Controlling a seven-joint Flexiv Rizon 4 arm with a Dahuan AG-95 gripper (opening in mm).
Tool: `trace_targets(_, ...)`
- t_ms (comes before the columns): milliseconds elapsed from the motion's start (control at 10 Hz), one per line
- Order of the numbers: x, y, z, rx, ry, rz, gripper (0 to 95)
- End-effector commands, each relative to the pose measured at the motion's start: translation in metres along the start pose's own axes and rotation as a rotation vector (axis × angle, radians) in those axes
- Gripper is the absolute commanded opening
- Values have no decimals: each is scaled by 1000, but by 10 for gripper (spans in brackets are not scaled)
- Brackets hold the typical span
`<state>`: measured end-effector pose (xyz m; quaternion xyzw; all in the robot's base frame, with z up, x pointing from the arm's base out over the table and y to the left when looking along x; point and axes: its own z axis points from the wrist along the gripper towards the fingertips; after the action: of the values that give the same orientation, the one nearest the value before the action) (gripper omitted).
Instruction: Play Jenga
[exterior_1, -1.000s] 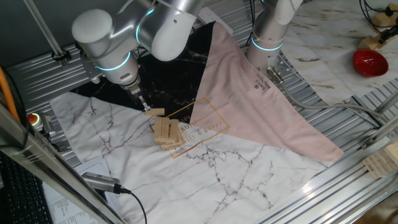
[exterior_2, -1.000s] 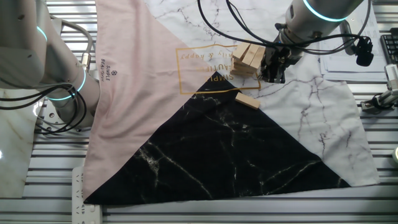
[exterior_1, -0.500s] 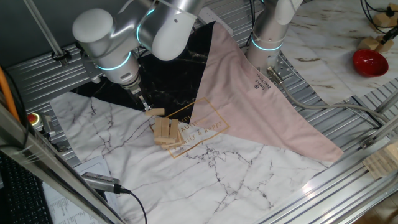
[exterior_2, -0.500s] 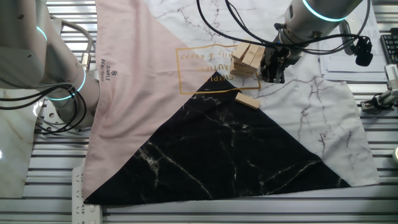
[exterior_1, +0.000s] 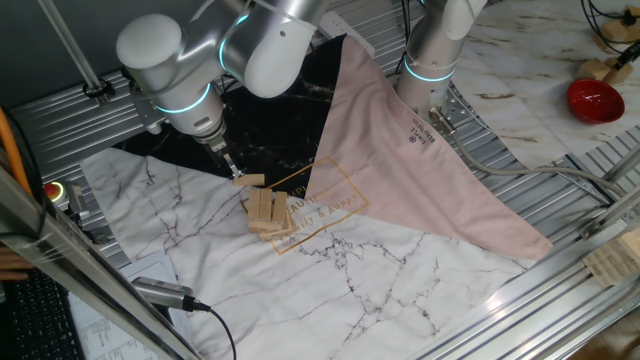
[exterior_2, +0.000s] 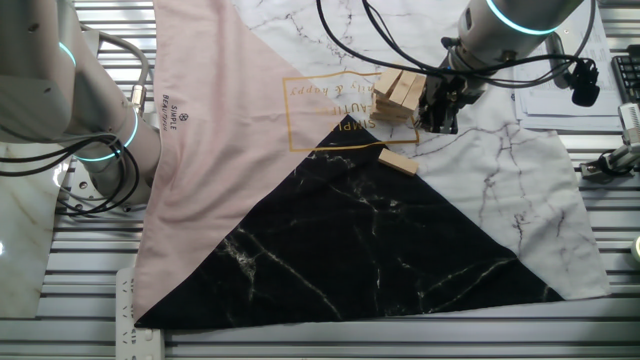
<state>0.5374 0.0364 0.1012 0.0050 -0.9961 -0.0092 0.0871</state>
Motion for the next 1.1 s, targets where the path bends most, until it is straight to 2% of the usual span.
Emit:
trace_targets(100, 0, 0, 0, 0, 0, 0, 0)
trace_targets(700, 0, 0, 0, 0, 0, 0, 0)
trace_targets(800, 1, 1, -1, 5, 13, 110, 0)
trace_targets(1100, 2, 1, -1, 6, 14, 109, 0)
